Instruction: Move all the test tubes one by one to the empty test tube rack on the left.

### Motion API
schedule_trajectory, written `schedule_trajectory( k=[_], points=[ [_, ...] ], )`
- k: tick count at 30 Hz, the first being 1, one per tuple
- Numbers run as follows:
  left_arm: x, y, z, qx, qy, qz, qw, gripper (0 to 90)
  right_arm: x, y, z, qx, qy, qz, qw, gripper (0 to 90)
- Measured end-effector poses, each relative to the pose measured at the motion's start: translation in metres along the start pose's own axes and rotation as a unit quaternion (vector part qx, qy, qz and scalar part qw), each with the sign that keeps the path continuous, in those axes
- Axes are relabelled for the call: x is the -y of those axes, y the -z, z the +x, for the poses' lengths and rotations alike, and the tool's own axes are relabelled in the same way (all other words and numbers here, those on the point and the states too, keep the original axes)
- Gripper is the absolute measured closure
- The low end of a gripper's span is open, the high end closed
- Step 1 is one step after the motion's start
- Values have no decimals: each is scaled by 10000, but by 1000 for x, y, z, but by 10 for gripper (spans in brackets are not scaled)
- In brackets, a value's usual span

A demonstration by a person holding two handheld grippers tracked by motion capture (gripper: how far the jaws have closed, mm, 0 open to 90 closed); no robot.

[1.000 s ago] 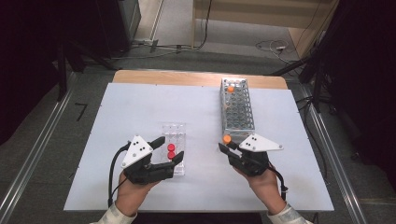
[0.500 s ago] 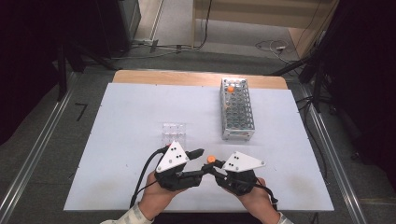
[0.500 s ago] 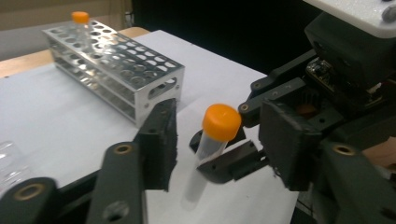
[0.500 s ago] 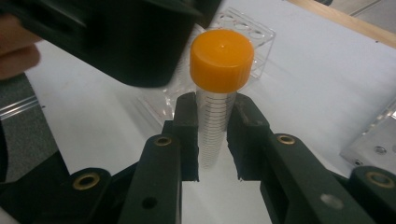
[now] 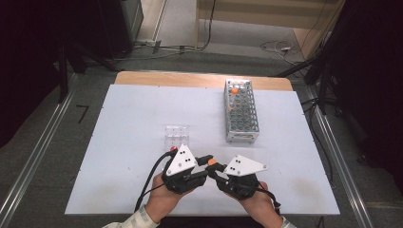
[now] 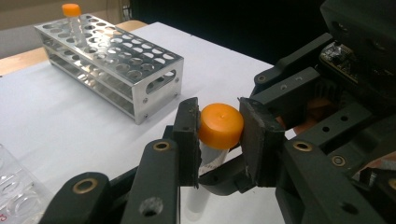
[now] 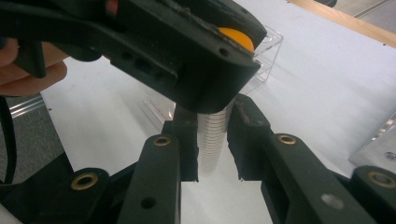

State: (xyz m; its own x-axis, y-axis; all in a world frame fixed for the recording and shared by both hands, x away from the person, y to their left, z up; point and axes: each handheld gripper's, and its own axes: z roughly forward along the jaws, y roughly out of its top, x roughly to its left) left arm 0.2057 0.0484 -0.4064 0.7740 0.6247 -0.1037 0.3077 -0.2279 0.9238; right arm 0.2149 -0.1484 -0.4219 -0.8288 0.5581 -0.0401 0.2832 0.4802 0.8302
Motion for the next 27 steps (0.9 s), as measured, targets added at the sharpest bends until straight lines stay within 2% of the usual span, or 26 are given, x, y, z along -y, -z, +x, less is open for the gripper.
schedule_trajectory(
  k=[5, 11, 17, 21, 27],
  points=[
    [-7, 5, 7, -52, 93, -146, 9998, 703, -1, 3, -2, -94, -29, -71, 9999, 486],
    [-14, 18, 12, -29, 228, -312, 9993, 703, 1, 3, -6, -158, -152, -42, 9998, 385],
    [-21, 36, 13, 4, 269, -405, 9988, 703, 5, 1, -9, -179, -204, 69, 9996, 337],
    [-21, 48, 14, -58, 254, -351, 9990, 703, 7, 0, -10, -184, -205, 128, 9995, 323],
    [-25, 68, 18, -149, 291, -516, 9981, 703, 11, -4, -13, -180, -218, 232, 9993, 308]
  ],
)
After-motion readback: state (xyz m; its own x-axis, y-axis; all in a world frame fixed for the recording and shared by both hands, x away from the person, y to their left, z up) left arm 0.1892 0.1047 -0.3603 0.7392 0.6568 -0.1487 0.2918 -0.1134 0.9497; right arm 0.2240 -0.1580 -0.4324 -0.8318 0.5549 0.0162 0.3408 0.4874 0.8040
